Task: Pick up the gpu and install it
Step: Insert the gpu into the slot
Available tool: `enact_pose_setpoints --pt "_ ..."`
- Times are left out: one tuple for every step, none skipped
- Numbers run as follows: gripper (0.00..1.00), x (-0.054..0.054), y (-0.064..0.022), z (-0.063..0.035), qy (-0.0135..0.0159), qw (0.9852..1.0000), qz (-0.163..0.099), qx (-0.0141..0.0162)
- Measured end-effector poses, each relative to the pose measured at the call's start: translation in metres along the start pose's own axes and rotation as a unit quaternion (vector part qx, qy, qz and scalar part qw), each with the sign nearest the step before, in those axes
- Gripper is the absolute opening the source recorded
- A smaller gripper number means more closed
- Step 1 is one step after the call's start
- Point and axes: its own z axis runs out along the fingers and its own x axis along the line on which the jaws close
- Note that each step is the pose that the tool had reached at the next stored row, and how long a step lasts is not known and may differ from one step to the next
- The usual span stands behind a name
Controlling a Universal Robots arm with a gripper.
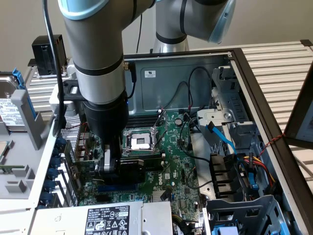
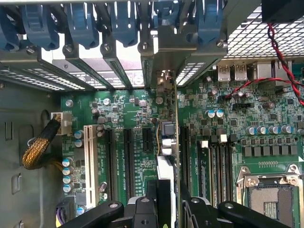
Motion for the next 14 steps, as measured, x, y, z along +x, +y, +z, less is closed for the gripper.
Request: enact_pose_setpoints --pt "0.28 0.0000 -0.0003 0.0000 0.0000 1.0000 0.000 0.0000" --pt "0.28 0.0000 -0.0004 -0.0001 0.0001 1.0000 0.000 0.0000" --pt "0.28 0.0000 -0.0004 -0.0001 0.0001 1.0000 0.000 0.0000" --pt "0.28 0.0000 -0.0004 0.0000 0.0001 1.0000 0.000 0.0000" --pt "0.28 -0.0001 -0.0004 0.0001 0.0001 1.0000 0.000 0.0000" --pt "0.28 0.0000 -0.0004 0.0002 0.0000 1.0000 0.000 0.0001" --pt "0.28 -0.0001 -0.0004 0.0003 0.0000 1.0000 0.000 0.0000" --pt "0.28 -0.0003 -0.0005 0.0006 -0.0002 1.0000 0.000 0.0001" --pt "0.28 -0.0006 -0.0005 0.0009 -0.0003 1.0000 0.000 0.0001" --pt "0.28 -0.0007 -0.0004 0.0011 -0.0002 1.0000 0.000 0.0001" --pt "0.28 -0.0006 -0.0003 0.0013 -0.0002 1.0000 0.000 0.0000" --pt "0.28 -0.0006 0.0003 0.0016 -0.0003 1.0000 0.000 0.0001" --pt "0.28 -0.0006 0.0007 0.0016 -0.0003 1.0000 0.000 0.0001" --pt "0.28 -0.0006 0.0007 0.0016 -0.0003 1.0000 0.000 0.0001"
